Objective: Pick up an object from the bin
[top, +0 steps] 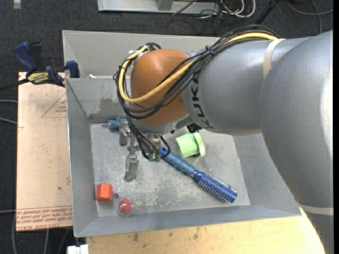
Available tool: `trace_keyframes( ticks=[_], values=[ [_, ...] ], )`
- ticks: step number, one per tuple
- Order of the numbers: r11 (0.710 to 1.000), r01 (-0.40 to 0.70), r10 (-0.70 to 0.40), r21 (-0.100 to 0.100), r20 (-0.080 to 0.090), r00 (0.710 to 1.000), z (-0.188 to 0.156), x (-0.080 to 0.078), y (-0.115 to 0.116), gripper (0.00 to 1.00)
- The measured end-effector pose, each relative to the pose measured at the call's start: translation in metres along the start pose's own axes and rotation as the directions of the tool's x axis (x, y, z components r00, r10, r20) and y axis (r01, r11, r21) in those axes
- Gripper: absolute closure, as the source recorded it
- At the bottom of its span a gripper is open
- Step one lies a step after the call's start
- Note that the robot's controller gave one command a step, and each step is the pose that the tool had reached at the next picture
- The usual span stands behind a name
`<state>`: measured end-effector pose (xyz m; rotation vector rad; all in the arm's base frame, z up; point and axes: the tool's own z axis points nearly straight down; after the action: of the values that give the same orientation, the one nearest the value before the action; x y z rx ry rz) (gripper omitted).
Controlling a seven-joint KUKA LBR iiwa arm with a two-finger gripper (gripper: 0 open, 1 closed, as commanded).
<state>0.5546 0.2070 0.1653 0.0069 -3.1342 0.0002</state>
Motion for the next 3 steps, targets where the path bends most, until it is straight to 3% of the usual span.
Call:
trace_keyframes(
  ticks=[1,2,3],
  values=[
    [0.994,0.110,-0.110,-0.002,0.013,0.994,0.098,0.066,0.043,0.00],
    [0.997,0.077,-0.077,-0.003,0.010,0.997,0.064,0.074,0.048,0.00],
    [0.999,-0.035,0.035,-0.003,0.010,0.999,0.036,0.074,0.037,0.00]
  ],
)
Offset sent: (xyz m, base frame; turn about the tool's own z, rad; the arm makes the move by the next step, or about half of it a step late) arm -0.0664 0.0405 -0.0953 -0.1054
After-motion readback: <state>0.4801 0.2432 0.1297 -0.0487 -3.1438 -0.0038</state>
